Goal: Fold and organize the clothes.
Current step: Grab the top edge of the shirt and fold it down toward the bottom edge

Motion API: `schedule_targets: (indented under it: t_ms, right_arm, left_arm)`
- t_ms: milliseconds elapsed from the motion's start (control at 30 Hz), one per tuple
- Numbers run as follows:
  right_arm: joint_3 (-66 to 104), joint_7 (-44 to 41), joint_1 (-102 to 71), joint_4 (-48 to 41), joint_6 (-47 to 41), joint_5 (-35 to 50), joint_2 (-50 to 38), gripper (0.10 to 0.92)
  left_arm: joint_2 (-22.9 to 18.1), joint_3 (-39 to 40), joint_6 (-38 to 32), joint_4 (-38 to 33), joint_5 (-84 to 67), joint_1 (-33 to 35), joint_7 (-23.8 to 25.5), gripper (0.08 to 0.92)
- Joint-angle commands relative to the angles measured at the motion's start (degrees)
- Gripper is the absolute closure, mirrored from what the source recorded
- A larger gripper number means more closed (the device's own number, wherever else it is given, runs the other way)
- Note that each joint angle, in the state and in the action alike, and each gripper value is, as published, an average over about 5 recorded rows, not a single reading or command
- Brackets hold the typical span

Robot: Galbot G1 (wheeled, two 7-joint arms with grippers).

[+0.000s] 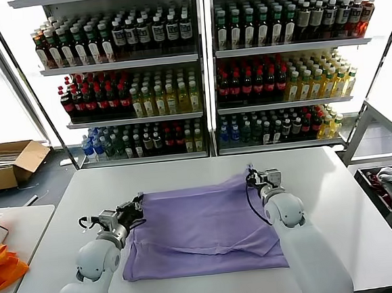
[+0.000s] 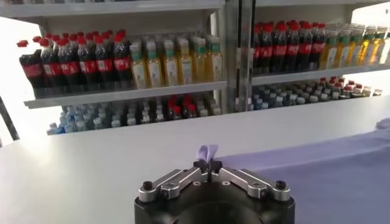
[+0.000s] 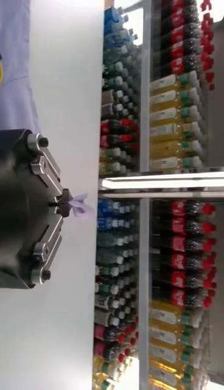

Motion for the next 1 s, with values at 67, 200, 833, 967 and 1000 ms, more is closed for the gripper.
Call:
schedule_targets:
  t_ms: [67,200,833,967,1000]
  right_arm:
    - [1.3,1.1,-6.7,13.3,0.2,0.5,-0.4,0.915]
    - [2.8,2.4,-11.7,17.0,-0.3,0.0,-0.6,0.915]
    - [7.2,4.8,-27.6,21.1,1.0,-2.5,-1.6,0.915]
    - [7.3,5.0,-28.1,20.9,1.3,-2.9,-1.6,0.915]
    - [7.3,5.0,-28.2,20.9,1.2,-3.0,-1.6,0.915]
  left_arm:
    - [0.8,-2.6,-0.9,-8.2,0.4,6.4,0.1,0.915]
    - [0.8,-3.6,-0.5,-11.2,1.0,9.6,0.0,0.915]
    - [-2.2,-4.5,-0.9,-14.1,6.2,19.9,1.2,0.915]
    - [-2.1,-4.7,-0.9,-14.4,7.0,20.7,1.3,0.915]
    - [-2.1,-4.8,-0.9,-14.6,7.2,21.0,1.4,0.915]
